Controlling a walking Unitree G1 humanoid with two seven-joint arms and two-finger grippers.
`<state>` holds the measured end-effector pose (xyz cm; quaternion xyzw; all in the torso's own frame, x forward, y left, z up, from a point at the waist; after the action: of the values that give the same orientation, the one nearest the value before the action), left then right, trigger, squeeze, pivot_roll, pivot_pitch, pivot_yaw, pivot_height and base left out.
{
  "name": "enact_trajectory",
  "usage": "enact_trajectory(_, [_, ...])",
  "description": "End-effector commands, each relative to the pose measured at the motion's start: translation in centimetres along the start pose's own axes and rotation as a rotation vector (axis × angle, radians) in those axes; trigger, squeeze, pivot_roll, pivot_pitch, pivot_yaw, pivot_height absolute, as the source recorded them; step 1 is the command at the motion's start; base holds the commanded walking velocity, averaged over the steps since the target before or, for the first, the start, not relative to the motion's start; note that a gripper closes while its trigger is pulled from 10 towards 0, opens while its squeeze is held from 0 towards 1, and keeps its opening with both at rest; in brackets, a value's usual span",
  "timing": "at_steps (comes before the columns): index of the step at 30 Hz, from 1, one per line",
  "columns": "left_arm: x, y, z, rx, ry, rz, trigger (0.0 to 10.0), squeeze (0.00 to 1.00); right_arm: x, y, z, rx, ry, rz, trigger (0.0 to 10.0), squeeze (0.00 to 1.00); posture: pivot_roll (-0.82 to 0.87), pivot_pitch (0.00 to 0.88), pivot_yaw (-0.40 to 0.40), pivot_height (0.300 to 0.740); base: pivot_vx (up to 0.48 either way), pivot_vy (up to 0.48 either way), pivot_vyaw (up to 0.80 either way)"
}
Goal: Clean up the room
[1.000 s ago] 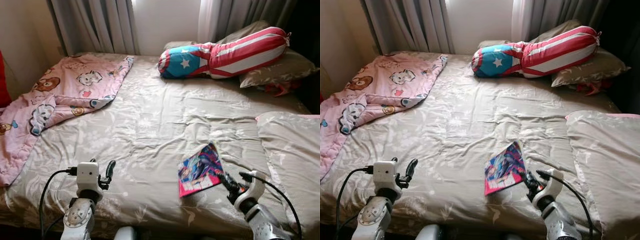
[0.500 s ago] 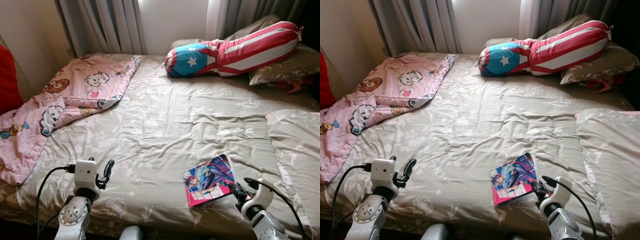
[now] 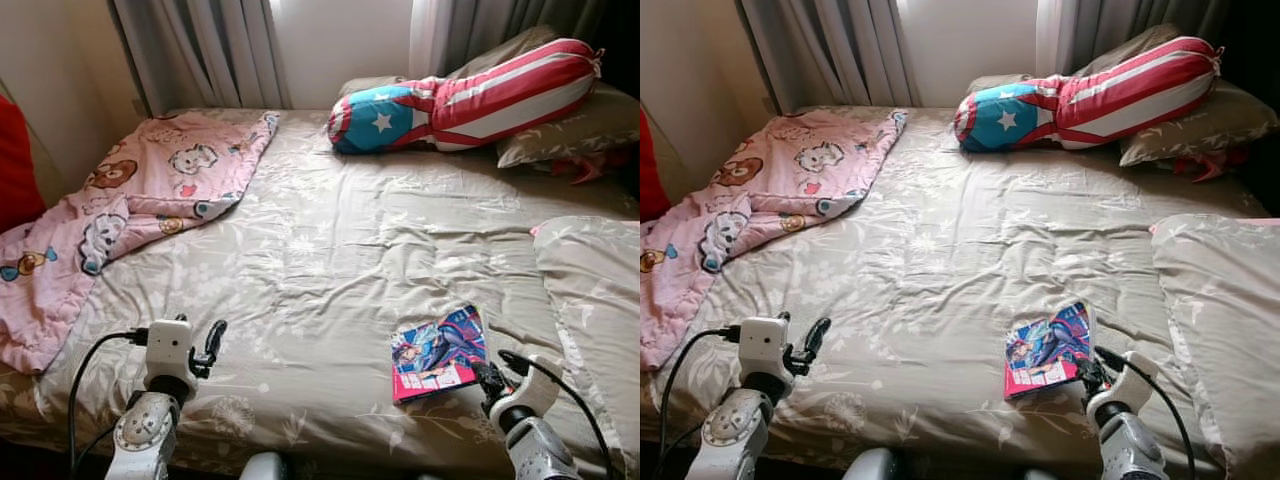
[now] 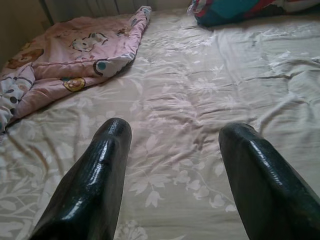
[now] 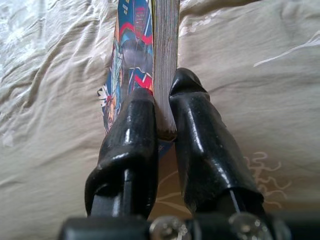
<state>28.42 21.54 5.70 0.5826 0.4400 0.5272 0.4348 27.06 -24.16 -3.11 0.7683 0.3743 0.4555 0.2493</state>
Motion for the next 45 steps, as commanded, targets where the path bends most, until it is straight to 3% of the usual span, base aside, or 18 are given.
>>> enact_trajectory(1, [0.0, -0.2, -0.2, 0.018, -0.010, 0.014, 10.0, 0.00, -0.3, -0.2, -0.1, 0.017, -0.020, -0.020, 10.0, 0.00, 0.04, 0.000, 0.055, 0.643, 0.000, 0.000, 0.00])
enact_trajectory(9, [-0.1, -0.2, -0.1, 0.023, -0.012, 0.011, 10.0, 0.00, 0.0, 1.0, 0.3, -0.020, -0.031, -0.054, 10.0, 0.00, 0.04, 0.000, 0.058, 0.643, 0.000, 0.000, 0.00])
enact_trajectory(11, [-0.1, -0.2, 0.0, 0.022, -0.012, 0.009, 10.0, 0.00, 0.0, 1.4, 0.4, -0.030, -0.036, -0.058, 10.0, 0.33, 0.03, 0.000, 0.061, 0.643, 0.000, 0.000, 0.00])
enact_trajectory(12, [-0.1, -0.2, 0.1, 0.022, -0.013, 0.009, 10.0, 0.00, 0.0, 1.5, 0.4, -0.034, -0.039, -0.061, 10.0, 0.58, 0.03, 0.000, 0.061, 0.643, 0.000, 0.000, 0.00])
enact_trajectory(14, [-0.2, -0.1, 0.1, 0.021, -0.013, 0.009, 10.0, 0.00, 0.0, 1.6, 0.5, -0.036, -0.041, -0.064, 10.0, 0.58, 0.03, 0.000, 0.061, 0.643, 0.000, 0.000, 0.00])
enact_trajectory(15, [-0.2, 0.0, 0.3, 0.016, -0.013, 0.007, 10.0, 0.00, -0.3, 2.2, 0.5, -0.058, -0.072, -0.070, 10.0, 1.00, 0.03, 0.000, 0.063, 0.643, 0.000, 0.000, 0.00])
enact_trajectory(19, [-0.2, 0.1, 0.4, 0.013, -0.014, 0.006, 10.0, 0.00, -0.6, 2.7, 0.4, -0.073, -0.098, -0.081, 10.0, 1.00, 0.03, 0.000, 0.063, 0.643, 0.000, 0.000, 0.00])
enact_trajectory(20, [-0.3, 0.1, 0.5, 0.013, -0.014, 0.006, 10.0, 0.00, -0.9, 2.8, 0.3, -0.079, -0.120, -0.089, 10.0, 0.96, 0.03, 0.000, 0.064, 0.643, 0.000, 0.000, 0.00])
enact_trajectory(21, [-0.3, 0.1, 0.5, 0.012, -0.014, 0.005, 10.0, 0.00, -1.3, 3.0, 0.2, -0.084, -0.150, -0.104, 10.0, 0.84, 0.03, 0.000, 0.064, 0.643, 0.000, 0.000, 0.00])
enact_trajectory(22, [-0.3, 0.1, 0.6, 0.011, -0.014, 0.003, 10.0, 0.00, -1.7, 3.2, 0.1, -0.090, -0.176, -0.109, 10.0, 0.05, 0.02, 0.000, 0.065, 0.643, 0.000, 0.000, 0.00])
enact_trajectory(24, [-0.5, 0.2, 0.7, 0.009, -0.015, 0.000, 10.0, 0.00, -2.3, 3.4, -0.2, -0.103, -0.215, -0.109, 10.0, 0.00, 0.02, 0.000, 0.065, 0.643, 0.000, 0.000, 0.00])
enact_trajectory(29, [-0.9, 0.2, 1.0, 0.009, -0.014, -0.013, 10.0, 0.00, -3.2, 3.8, -0.5, -0.127, -0.252, -0.094, 10.0, 0.00, 0.01, 0.000, 0.057, 0.643, 0.000, 0.000, 0.00])
enact_trajectory(32, [-0.9, -1.4, 1.0, 0.075, 0.024, -0.081, 10.0, 0.00, -2.3, 2.6, -0.4, -0.086, -0.197, -0.157, 10.0, 0.00, -0.01, 0.000, 0.035, 0.643, 0.000, 0.000, 0.00])
enact_trajectory(36, [-0.9, -2.6, 0.8, 0.126, 0.046, -0.115, 10.0, 0.00, -1.7, 1.5, -0.3, -0.055, -0.170, -0.173, 10.0, 0.00, -0.01, 0.000, 0.024, 0.643, 0.000, 0.000, 0.00])
enact_trajectory(39, [-1.5, -6.7, -0.7, 0.307, 0.047, -0.129, 10.0, 0.00, -0.8, -1.7, -0.6, 0.028, -0.138, -0.207, 10.0, 0.00, -0.02, 0.000, 0.000, 0.643, 0.000, 0.000, 0.00])
enact_trajectory(43, [-1.9, -8.3, -1.6, 0.394, 0.049, -0.144, 10.0, 0.00, -0.9, -3.0, -0.9, 0.068, -0.146, -0.234, 10.0, 0.00, -0.02, 0.000, -0.006, 0.647, 0.000, 0.000, 0.00])
enact_trajectory(44, [-2.6, -10.1, -2.8, 0.499, 0.020, -0.128, 10.0, 0.00, -1.2, -4.7, -1.5, 0.126, -0.165, -0.247, 10.0, 0.00, -0.02, 0.000, -0.014, 0.657, 0.000, 0.000, 0.00])
enact_trajectory(45, [-2.6, -10.1, -2.8, 0.499, 0.020, -0.128, 10.0, 0.00, -1.2, -4.7, -1.5, 0.126, -0.165, -0.247, 10.0, 0.00, -0.02, 0.000, -0.014, 0.657, 0.000, 0.000, 0.00])
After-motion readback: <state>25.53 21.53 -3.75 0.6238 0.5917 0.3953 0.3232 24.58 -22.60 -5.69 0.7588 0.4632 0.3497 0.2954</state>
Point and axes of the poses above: a point about 5 cm out from each wrist's last joint towards the gripper, its own z axis pointing out of the wrist towards the gripper, its own y axis along the axis of the wrist's last joint, x = y × z, the point moved 2 cm from there along z, pointing out of the wrist towards the gripper, and after that the axes turned 7 degrees about z, right-handed, at the moved point
